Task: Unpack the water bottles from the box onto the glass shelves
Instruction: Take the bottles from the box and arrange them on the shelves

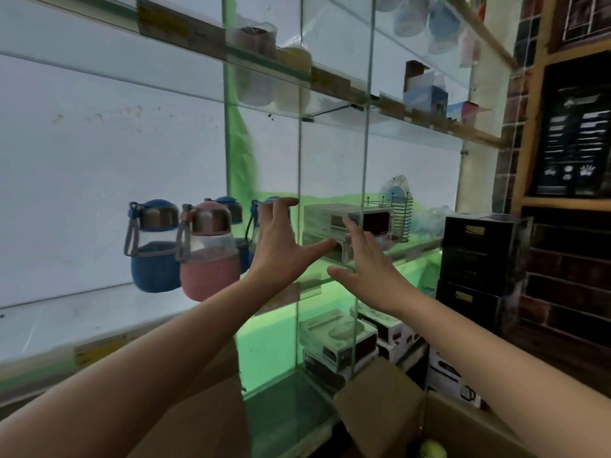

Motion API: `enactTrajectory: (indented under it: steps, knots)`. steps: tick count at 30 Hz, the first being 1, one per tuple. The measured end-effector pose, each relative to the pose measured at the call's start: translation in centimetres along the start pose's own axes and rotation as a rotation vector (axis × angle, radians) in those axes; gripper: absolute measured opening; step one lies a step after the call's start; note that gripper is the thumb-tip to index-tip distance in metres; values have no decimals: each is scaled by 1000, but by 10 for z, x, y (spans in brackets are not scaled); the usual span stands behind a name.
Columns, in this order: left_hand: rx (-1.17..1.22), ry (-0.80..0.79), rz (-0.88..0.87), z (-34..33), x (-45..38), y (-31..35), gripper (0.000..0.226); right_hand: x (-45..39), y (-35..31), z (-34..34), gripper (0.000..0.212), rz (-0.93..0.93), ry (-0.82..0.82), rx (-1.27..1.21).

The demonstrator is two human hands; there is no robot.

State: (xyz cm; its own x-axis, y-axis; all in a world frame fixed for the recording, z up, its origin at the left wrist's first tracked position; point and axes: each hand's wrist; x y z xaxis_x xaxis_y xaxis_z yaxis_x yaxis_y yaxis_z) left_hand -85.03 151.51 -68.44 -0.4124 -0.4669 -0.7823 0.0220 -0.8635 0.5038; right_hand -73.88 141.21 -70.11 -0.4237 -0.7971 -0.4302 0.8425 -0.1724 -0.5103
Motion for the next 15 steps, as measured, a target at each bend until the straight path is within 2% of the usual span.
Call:
enactTrajectory:
  steps: [15]
  knots:
    - [-3, -87, 42, -38, 7, 4, 82, 11, 30, 20, 80, -2, 31, 9]
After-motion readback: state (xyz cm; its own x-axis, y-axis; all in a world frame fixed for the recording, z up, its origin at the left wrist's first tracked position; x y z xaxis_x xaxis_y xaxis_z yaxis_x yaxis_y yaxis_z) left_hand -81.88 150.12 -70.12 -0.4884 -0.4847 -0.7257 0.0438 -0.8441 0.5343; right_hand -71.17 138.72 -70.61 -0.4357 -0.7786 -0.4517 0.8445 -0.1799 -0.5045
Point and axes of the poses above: each hand's wrist, its own x-axis away from the middle knuckle, its own z-axis out of the back of the hand, y = z × x, and after that the axes turned 4 degrees about -z, right-handed
